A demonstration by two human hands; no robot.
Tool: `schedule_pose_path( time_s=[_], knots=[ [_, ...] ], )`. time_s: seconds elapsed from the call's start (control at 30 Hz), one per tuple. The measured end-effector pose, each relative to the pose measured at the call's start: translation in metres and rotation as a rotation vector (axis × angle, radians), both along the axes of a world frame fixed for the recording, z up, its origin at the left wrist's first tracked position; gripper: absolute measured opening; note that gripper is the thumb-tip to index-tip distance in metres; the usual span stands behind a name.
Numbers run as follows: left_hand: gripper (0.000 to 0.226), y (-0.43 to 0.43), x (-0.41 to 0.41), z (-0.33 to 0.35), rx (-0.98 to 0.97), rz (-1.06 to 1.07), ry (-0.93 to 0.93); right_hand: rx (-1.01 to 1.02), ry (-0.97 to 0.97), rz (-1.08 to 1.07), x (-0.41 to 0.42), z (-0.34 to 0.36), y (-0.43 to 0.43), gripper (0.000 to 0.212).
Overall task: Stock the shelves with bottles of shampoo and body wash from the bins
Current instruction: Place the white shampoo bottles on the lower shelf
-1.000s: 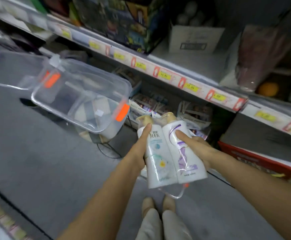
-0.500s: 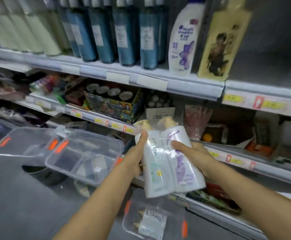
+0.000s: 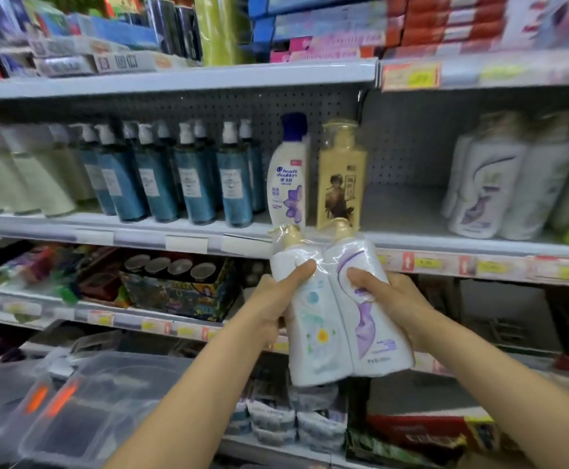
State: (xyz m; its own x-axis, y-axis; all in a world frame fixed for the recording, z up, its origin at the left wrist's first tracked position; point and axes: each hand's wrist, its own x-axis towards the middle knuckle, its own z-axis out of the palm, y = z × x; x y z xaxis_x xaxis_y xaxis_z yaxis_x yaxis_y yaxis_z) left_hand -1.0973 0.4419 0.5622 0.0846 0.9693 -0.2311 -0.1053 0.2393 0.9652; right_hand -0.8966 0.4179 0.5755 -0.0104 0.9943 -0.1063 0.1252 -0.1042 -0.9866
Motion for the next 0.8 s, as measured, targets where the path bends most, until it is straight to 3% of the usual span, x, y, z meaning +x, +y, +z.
schedule_pose_path(
  time_s=[0.1,0.23,0.27,0.37,0.47,0.67,0.8],
  knots=[
    [0.039,0.008,0.023,0.016,0.079,-0.035,-0.027,0.04,-0.018,-0.039,0.019,0.016,-0.001,0.033],
    [0.08,0.022,0.058,0.042,0.172,-0.044,0.02,0.132,-0.057,-0.129,0.051,0.031,0.008,0.032],
    [0.081,0.026,0.064,0.047,0.198,-0.047,0.032,0.154,-0.061,-0.152,0.057,0.033,0.012,0.031],
    [0.041,0.037,0.087,0.066,0.272,-0.061,0.064,0.228,-0.031,-0.197,0.081,0.042,0.025,0.036],
    [0.025,0.051,0.111,0.085,0.336,-0.071,0.072,0.273,-0.013,-0.219,0.105,0.057,0.041,0.042],
    [0.033,0.08,0.147,0.12,0.387,-0.044,0.102,0.374,-0.05,-0.259,0.134,0.092,0.074,0.032],
    [0.03,0.098,0.157,0.131,0.455,-0.051,0.089,0.375,-0.076,-0.191,0.154,0.101,0.09,0.043]
  ],
)
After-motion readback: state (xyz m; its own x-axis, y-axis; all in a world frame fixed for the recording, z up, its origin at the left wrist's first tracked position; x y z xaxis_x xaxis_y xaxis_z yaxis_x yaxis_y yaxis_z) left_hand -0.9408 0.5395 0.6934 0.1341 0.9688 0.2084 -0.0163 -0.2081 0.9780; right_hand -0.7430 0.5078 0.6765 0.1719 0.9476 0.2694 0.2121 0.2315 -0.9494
